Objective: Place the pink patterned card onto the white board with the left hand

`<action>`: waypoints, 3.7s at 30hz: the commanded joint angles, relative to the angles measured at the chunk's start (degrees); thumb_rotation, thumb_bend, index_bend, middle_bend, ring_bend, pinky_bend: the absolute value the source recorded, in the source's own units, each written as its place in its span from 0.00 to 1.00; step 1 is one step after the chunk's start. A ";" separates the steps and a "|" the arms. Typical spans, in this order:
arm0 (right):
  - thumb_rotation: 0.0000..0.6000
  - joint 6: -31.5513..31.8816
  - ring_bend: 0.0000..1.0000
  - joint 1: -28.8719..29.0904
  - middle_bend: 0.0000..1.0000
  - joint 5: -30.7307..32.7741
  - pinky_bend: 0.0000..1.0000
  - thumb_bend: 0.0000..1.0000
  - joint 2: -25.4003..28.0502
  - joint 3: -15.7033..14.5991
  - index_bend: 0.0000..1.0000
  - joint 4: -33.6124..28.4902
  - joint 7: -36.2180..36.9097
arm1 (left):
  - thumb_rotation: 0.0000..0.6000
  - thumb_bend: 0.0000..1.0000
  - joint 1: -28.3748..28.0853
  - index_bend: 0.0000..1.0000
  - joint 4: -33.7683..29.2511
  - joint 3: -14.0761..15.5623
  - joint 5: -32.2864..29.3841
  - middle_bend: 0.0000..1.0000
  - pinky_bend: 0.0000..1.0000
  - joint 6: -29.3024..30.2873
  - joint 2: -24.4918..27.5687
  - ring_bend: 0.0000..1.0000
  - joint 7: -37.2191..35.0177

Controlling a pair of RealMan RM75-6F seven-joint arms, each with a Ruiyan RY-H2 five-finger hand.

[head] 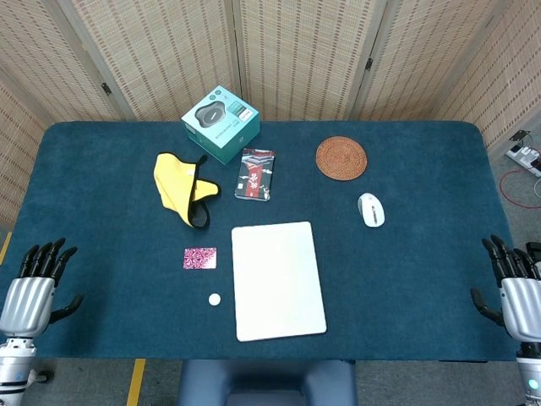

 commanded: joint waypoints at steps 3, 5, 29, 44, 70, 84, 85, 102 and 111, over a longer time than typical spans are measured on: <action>1.00 0.16 0.15 0.05 0.08 -0.07 0.11 0.37 0.12 0.21 0.02 0.27 0.38 | 1.00 0.31 -2.70 0.18 0.71 -0.88 0.67 0.08 0.00 -2.82 -0.38 0.08 -1.01; 1.00 0.22 0.15 0.06 0.08 -0.16 0.11 0.37 0.27 0.26 0.02 0.35 0.55 | 1.00 0.32 -4.41 0.19 1.25 -1.34 0.82 0.08 0.00 -4.83 -0.44 0.08 -1.39; 1.00 0.12 0.14 0.19 0.08 -0.36 0.11 0.37 0.39 0.45 0.02 1.55 2.40 | 1.00 0.33 -24.84 0.25 2.48 -4.61 -10.39 0.12 0.00 -33.05 -6.97 0.10 7.93; 1.00 0.15 0.14 -0.04 0.08 0.03 0.11 0.37 0.40 0.51 0.02 2.30 3.35 | 1.00 0.33 -29.79 0.26 7.17 -4.36 -21.49 0.11 0.00 -35.42 -15.06 0.07 16.11; 1.00 0.81 0.14 -0.86 0.08 0.56 0.11 0.37 0.69 0.58 0.02 2.85 4.19 | 1.00 0.35 -35.89 0.28 12.29 -3.24 -33.86 0.10 0.00 -37.47 -20.82 0.06 20.00; 1.00 0.61 0.14 -0.94 0.08 0.90 0.11 0.37 0.54 0.70 0.02 3.20 4.47 | 1.00 0.35 -36.88 0.32 13.56 -2.20 -34.77 0.10 0.00 -36.74 -22.20 0.07 19.22; 1.00 0.61 0.14 -0.94 0.08 0.91 0.11 0.37 0.52 0.72 0.02 3.22 4.50 | 1.00 0.35 -36.90 0.32 13.59 -2.12 -34.78 0.10 0.00 -36.71 -22.26 0.07 19.16; 1.00 0.60 0.14 -1.01 0.08 0.99 0.11 0.37 0.44 0.80 0.02 2.98 4.28 | 1.00 0.35 -36.10 0.36 10.53 -1.12 -30.17 0.11 0.00 -34.19 -19.93 0.09 16.55; 1.00 1.15 0.14 -1.30 0.08 0.60 0.11 0.37 0.36 0.66 0.02 2.78 4.22 | 1.00 0.35 -36.55 0.36 3.52 -2.23 -25.23 0.11 0.00 -32.48 -16.40 0.09 14.62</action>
